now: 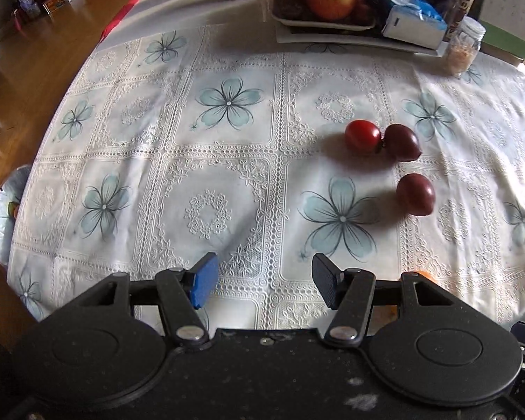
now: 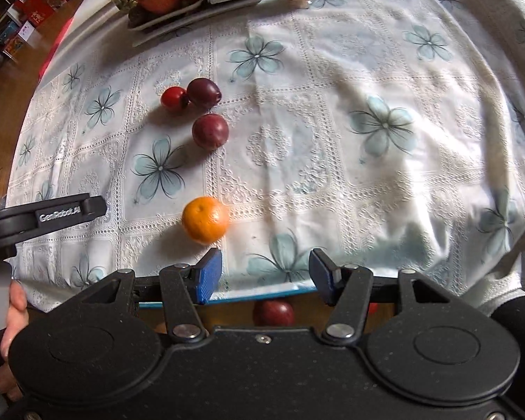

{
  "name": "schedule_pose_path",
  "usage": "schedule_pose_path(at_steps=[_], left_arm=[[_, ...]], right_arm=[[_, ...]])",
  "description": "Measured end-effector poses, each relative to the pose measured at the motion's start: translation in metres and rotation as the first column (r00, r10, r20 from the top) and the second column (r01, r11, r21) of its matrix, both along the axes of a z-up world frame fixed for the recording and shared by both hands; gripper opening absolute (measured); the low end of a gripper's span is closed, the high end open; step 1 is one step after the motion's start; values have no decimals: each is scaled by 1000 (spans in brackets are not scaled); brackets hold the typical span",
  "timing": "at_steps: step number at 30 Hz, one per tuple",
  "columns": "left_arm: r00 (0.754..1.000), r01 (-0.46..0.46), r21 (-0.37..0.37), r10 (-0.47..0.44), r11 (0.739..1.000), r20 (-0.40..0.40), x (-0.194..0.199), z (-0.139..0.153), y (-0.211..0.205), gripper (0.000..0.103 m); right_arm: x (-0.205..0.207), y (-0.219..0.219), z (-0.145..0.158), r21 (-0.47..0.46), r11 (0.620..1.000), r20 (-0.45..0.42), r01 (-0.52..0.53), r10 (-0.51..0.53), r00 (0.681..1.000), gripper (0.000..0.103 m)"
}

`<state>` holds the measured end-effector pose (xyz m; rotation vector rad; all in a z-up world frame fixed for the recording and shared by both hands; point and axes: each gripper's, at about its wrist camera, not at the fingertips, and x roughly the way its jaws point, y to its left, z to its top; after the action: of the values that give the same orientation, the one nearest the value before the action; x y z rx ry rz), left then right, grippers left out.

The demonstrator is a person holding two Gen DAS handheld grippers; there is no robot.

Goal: Organize fruits
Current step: 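Withdraw both open grippers from the tray toward the remaining fruits, then reach the right gripper to the orange mandarin while the left gripper reaches a dark red plum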

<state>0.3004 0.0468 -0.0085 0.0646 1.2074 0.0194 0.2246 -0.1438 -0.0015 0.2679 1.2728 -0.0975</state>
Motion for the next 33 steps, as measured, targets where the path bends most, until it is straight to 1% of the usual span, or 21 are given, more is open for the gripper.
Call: schedule_pose_path(at_steps=[2, 5, 10, 14, 20, 21, 24, 29, 33], left_arm=[[1000, -18, -3, 18, 1000, -20, 3, -8, 5, 57], [998, -45, -24, 44, 999, -48, 7, -14, 13, 57], [996, -82, -56, 80, 995, -33, 7, -7, 25, 57], [994, -109, -77, 108, 991, -22, 8, -1, 31, 57], [994, -105, -112, 102, 988, -34, 8, 1, 31, 57], [994, -105, -112, 102, 988, -34, 8, 1, 30, 57], [995, -102, -110, 99, 989, -32, 8, 0, 28, 57], [995, -96, -104, 92, 990, -45, 10, -6, 25, 57], [996, -83, -94, 78, 992, -52, 10, -11, 18, 57]], right_arm=[[8, 8, -5, -3, 1000, -9, -5, 5, 1000, 62], [19, 19, -12, -11, 1000, -15, -9, 9, 1000, 62], [32, 37, -23, -11, 1000, -26, -26, 26, 999, 61], [40, 51, -32, -69, 996, -27, -51, 49, 998, 61], [47, 64, -48, -99, 992, -61, -83, 78, 995, 60], [48, 64, -50, -99, 991, -68, -85, 79, 995, 59], [47, 62, -53, -110, 991, -65, -76, 69, 995, 52], [46, 46, -52, -47, 997, -75, -60, 56, 996, 51], [43, 25, -47, -24, 999, -70, -24, 22, 997, 51]])
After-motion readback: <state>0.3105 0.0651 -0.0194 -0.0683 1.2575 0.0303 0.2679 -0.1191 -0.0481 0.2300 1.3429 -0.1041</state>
